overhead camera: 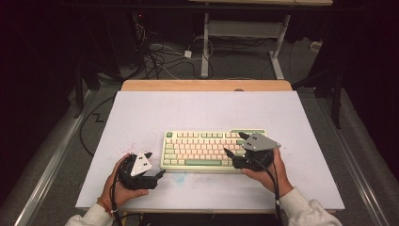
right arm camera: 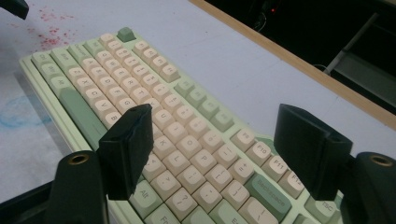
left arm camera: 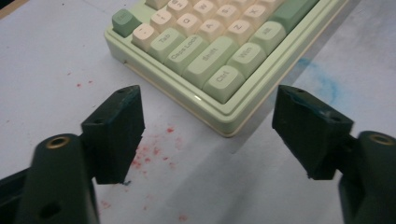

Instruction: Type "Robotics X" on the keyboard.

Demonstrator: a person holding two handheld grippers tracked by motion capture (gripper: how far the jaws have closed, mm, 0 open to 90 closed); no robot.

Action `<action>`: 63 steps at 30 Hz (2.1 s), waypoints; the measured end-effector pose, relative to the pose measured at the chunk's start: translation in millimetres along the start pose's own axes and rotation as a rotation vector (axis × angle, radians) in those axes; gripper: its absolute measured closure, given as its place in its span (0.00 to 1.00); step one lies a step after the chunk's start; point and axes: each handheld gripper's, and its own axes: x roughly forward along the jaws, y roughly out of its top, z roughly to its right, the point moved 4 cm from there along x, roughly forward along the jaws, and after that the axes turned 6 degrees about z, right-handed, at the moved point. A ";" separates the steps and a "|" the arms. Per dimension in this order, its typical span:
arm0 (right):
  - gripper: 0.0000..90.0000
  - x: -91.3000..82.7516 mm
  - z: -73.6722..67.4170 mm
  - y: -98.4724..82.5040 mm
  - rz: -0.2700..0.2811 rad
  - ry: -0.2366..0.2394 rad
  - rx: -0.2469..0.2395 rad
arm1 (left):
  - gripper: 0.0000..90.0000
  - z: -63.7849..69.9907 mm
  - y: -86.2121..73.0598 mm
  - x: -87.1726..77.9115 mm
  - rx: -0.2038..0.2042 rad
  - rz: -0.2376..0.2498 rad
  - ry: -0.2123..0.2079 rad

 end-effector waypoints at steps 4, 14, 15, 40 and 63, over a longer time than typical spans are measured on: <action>0.30 -10.3 -1.3 -5.5 0.008 -0.012 -0.005 | 0.35 1.8 3.9 -2.8 -0.021 0.006 -0.009; 0.29 -36.5 -1.6 -24.2 0.007 -0.048 -0.031 | 0.66 -1.4 9.6 -5.2 -0.067 0.017 -0.060; 0.29 -39.2 -1.4 -25.6 0.008 -0.044 -0.026 | 0.69 -1.0 9.8 -4.5 -0.063 0.013 -0.071; 0.29 -74.8 -4.0 -65.3 -0.037 -0.090 -0.027 | 0.97 24.7 59.0 26.5 0.066 -0.091 -0.184; 0.29 -71.2 -5.6 -68.8 -0.060 -0.069 -0.043 | 0.97 40.5 101.9 79.1 0.117 -0.135 -0.240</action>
